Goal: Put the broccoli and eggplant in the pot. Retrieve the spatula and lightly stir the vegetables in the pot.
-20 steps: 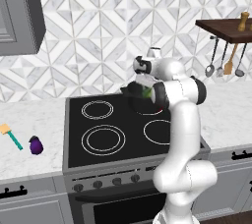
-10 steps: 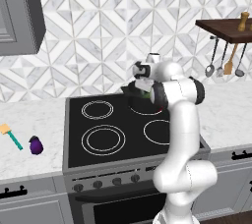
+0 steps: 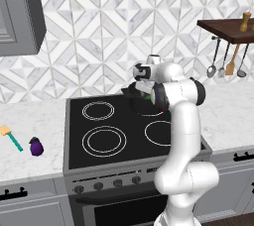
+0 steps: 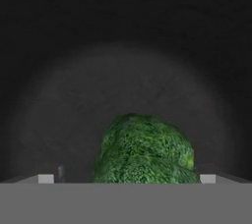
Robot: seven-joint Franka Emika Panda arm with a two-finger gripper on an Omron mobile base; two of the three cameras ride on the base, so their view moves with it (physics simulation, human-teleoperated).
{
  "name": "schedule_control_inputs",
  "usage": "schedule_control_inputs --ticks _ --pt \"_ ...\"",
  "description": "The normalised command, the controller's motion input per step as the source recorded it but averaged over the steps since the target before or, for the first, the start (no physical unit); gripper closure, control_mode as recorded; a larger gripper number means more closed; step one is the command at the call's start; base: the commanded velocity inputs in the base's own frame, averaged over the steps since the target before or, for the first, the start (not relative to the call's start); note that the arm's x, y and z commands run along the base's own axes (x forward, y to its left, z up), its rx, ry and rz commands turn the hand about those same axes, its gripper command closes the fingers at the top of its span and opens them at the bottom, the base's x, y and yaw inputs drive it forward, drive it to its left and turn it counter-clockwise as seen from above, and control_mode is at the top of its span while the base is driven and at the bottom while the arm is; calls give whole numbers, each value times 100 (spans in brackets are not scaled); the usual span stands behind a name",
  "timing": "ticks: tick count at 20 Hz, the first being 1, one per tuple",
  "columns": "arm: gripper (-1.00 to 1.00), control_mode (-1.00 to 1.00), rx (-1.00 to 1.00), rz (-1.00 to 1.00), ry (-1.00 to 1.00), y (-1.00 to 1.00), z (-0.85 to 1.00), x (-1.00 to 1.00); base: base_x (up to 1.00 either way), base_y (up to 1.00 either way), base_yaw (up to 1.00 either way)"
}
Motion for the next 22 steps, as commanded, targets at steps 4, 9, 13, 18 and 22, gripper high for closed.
schedule_control_inputs --ticks 4,9,13,18,22 --pt "-100 -100 0 0 -4 -5 0 -13 0 0 0" --pt "-100 -100 0 0 -8 -2 26 -3 0 0 0" --pt "-100 -100 0 0 -14 0 36 0 0 0 0" --pt "-100 -100 2 0 -13 -1 41 -37 0 0 0" --pt "-100 -100 0 0 -13 0 66 -100 0 0 0"
